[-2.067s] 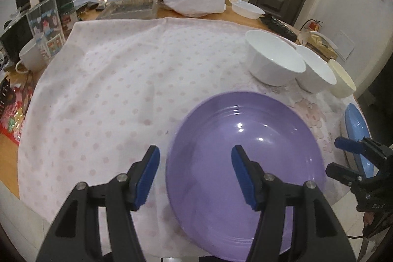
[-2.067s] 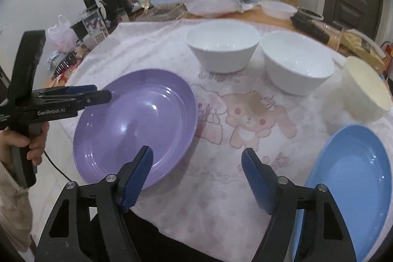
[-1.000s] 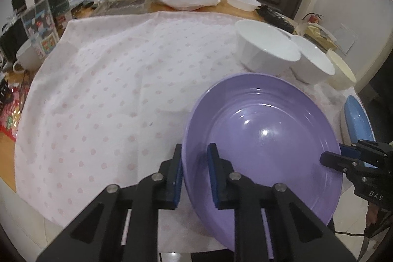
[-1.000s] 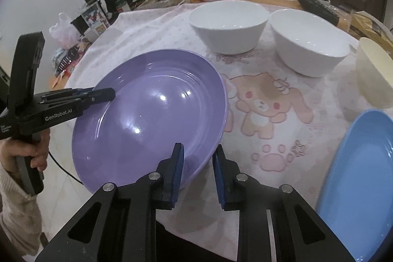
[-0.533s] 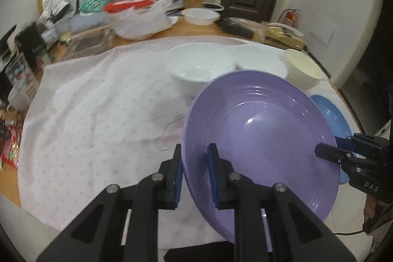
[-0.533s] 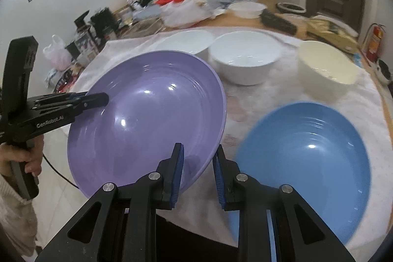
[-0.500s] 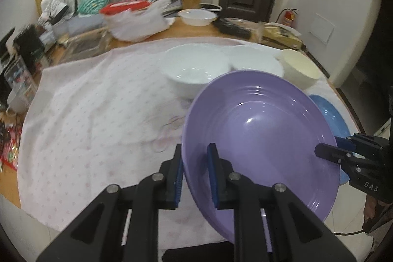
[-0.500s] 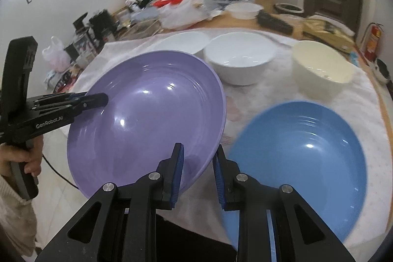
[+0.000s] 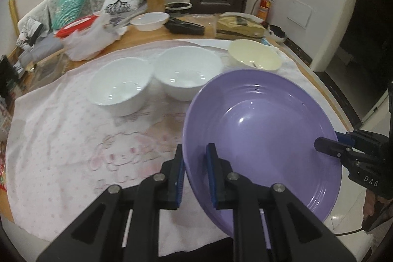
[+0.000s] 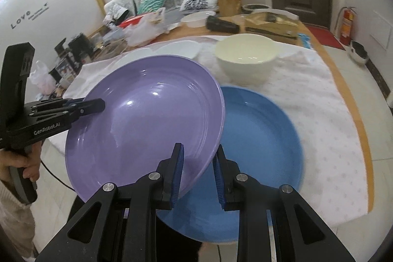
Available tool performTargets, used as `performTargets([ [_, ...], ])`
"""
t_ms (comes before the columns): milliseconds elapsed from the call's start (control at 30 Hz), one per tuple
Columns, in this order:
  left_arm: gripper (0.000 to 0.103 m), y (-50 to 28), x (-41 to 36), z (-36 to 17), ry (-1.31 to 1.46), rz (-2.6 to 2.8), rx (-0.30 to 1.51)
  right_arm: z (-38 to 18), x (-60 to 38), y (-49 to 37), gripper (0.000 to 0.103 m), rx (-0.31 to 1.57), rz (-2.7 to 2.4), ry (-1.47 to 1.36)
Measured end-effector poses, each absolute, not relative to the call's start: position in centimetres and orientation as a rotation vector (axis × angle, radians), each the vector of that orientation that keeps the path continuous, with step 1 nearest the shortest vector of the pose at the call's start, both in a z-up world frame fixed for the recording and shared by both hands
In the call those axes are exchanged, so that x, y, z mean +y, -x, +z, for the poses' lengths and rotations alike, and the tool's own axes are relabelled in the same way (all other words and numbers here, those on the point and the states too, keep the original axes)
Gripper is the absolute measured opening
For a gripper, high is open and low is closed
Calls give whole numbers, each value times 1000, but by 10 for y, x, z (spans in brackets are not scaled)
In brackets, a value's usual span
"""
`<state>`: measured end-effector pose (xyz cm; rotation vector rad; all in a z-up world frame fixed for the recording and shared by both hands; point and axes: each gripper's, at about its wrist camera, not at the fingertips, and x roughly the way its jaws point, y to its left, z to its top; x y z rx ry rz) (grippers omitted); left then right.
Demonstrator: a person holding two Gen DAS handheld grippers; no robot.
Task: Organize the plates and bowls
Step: 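Carry the purple plate with both grippers and lower it onto the blue plate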
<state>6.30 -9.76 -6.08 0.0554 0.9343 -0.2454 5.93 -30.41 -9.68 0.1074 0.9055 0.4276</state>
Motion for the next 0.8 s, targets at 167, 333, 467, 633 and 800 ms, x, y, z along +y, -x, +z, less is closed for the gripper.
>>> performTargets([
  [167, 16, -70, -129, -71, -84, -273, 962, -103, -333, -58, 19, 909, 381, -118],
  [333, 16, -75, -155, -85, -130, -300, 997, -110, -354, -59, 18, 920, 335, -104],
  [467, 17, -79, -167, -95, -169, -305, 1017, -114, -361, -60, 18, 935, 318, -79],
  [633, 18, -82, -171, -100, -201, -303, 1022, -120, -359, -63, 18, 960, 312, -40],
  [800, 18, -83, -175, -102, -233, -301, 1021, -123, -357, -65, 19, 986, 305, -16],
])
